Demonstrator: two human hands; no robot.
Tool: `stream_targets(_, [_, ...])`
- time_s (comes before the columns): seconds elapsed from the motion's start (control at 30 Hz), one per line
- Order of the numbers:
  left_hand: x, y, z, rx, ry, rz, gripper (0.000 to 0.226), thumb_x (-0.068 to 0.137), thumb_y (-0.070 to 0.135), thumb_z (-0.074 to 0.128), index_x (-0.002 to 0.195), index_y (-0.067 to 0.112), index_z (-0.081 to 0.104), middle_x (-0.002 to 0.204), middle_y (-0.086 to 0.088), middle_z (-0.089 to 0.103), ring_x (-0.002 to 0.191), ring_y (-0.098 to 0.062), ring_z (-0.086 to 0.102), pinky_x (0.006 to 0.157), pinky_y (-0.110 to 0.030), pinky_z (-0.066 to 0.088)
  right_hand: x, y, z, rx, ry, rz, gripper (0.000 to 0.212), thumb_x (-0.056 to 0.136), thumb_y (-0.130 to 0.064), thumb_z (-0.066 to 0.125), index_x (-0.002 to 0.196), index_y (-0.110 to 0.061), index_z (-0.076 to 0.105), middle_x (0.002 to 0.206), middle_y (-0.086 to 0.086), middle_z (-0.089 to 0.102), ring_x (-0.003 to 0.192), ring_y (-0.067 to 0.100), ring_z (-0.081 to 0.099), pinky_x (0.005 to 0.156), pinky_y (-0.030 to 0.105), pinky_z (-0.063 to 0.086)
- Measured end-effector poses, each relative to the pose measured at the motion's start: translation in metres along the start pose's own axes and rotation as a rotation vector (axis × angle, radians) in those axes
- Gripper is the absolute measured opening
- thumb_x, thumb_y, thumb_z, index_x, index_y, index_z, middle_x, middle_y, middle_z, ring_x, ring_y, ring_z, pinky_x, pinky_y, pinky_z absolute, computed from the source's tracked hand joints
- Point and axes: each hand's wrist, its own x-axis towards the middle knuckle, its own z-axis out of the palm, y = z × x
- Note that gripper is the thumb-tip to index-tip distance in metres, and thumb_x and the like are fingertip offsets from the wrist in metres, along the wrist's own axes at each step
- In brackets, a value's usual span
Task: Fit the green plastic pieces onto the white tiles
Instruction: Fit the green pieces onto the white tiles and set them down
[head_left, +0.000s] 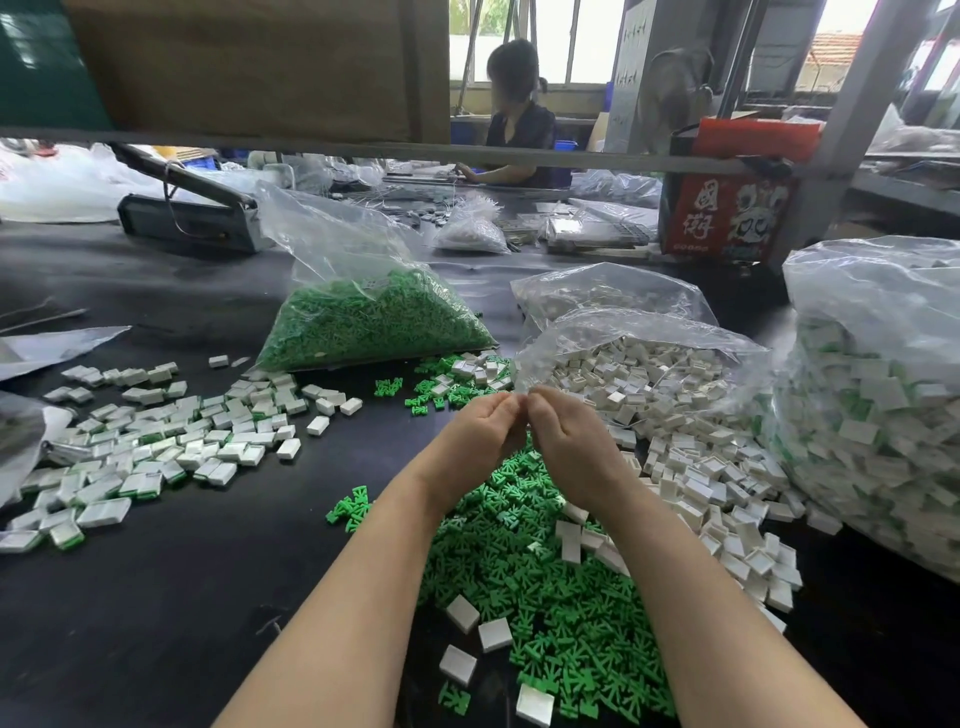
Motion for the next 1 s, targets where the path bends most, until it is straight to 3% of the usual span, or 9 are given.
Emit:
stream_targets(0.2, [-0.004,0.002,0.001,-0.032,-0.026,0.025,0.031,0.107,0.01,0.029,0.085,0.014,0.052,0.05,0.018,0.06,0.046,0.008,0.054,0.046,-0.003,0.038,-0.001,-0.009,0.002,-0.406,-0.06,-0.041,0.008,0.094,-0.021,0.039,0.086,-0.019,0.038,0.076,0.006,0.055,0.068,0.025,0.049,0.062,0.036,0.033])
stream_targets(0.3, [-0.001,-0.003,-0.002,-0.092,0.022,0.034,0.025,0.105,0.017,0.038,0.093,0.013,0.059,0.068,0.012,0.068,0.065,0.003,0.062,0.062,-0.01,0.047,0.001,-0.01,0.003,-0.419,-0.043,-0.02,0.005,0.094,-0.021,0.039,0.09,-0.019,0.039,0.077,0.004,0.055,0.069,0.025,0.05,0.063,0.035,0.034])
stream_targets(0.37, [0.0,-0.004,-0.006,-0.074,0.07,0.059,0.025,0.103,0.024,0.043,0.09,0.019,0.063,0.076,0.007,0.063,0.07,-0.005,0.056,0.068,-0.016,0.045,0.004,-0.009,0.004,-0.285,0.008,0.057,0.008,0.097,-0.019,0.04,0.091,-0.018,0.045,0.076,0.002,0.056,0.068,0.021,0.051,0.059,0.033,0.035])
stream_targets(0.47, [-0.001,-0.004,-0.009,-0.045,0.154,0.105,0.023,0.099,0.035,0.047,0.089,0.029,0.067,0.073,0.015,0.059,0.061,0.003,0.047,0.057,-0.009,0.039,0.009,-0.008,0.002,0.028,0.061,0.209,0.026,0.104,-0.021,0.036,0.087,-0.014,0.055,0.072,0.003,0.057,0.059,0.013,0.049,0.052,0.028,0.035])
stream_targets(0.57, [-0.003,-0.002,-0.007,-0.056,0.151,0.161,0.026,0.094,0.041,0.047,0.107,0.028,0.066,0.085,0.027,0.066,0.078,0.013,0.057,0.073,-0.004,0.041,0.008,-0.004,-0.002,0.388,0.015,0.357,0.047,0.106,-0.037,0.029,0.089,-0.01,0.064,0.064,0.001,0.063,0.047,0.003,0.05,0.046,0.018,0.037])
stream_targets(0.67, [-0.003,-0.001,-0.003,-0.028,0.133,0.159,0.025,0.1,0.033,0.045,0.117,0.032,0.063,0.122,0.001,0.063,0.109,0.001,0.06,0.087,-0.011,0.044,0.006,-0.003,-0.003,0.669,-0.125,0.385,0.056,0.102,-0.054,0.027,0.103,-0.012,0.064,0.068,-0.003,0.066,0.052,0.006,0.051,0.045,0.02,0.033])
stream_targets(0.77, [-0.002,0.0,0.0,-0.042,0.108,0.12,0.03,0.101,0.029,0.044,0.127,0.028,0.06,0.131,-0.02,0.053,0.117,-0.02,0.06,0.098,-0.033,0.049,0.007,-0.002,0.001,0.762,-0.161,0.354,0.059,0.102,-0.051,0.032,0.117,-0.001,0.06,0.075,0.003,0.062,0.058,0.01,0.046,0.051,0.023,0.03])
stream_targets(0.87, [-0.001,0.001,0.003,-0.095,0.085,0.171,0.025,0.102,0.022,0.046,0.119,0.026,0.064,0.105,-0.004,0.07,0.091,-0.012,0.067,0.08,-0.026,0.053,0.006,-0.002,0.003,0.822,-0.138,0.348,0.051,0.103,-0.044,0.037,0.114,0.001,0.06,0.072,0.001,0.061,0.059,0.01,0.043,0.054,0.026,0.028])
stream_targets(1.0, [0.002,0.002,0.0,-0.124,0.254,0.179,0.015,0.095,0.013,0.06,0.097,0.021,0.073,0.075,-0.001,0.066,0.061,-0.009,0.051,0.063,-0.024,0.048,0.005,-0.001,-0.001,0.858,-0.158,0.331,0.051,0.103,-0.042,0.037,0.118,0.001,0.059,0.074,0.004,0.06,0.061,0.012,0.045,0.056,0.027,0.027])
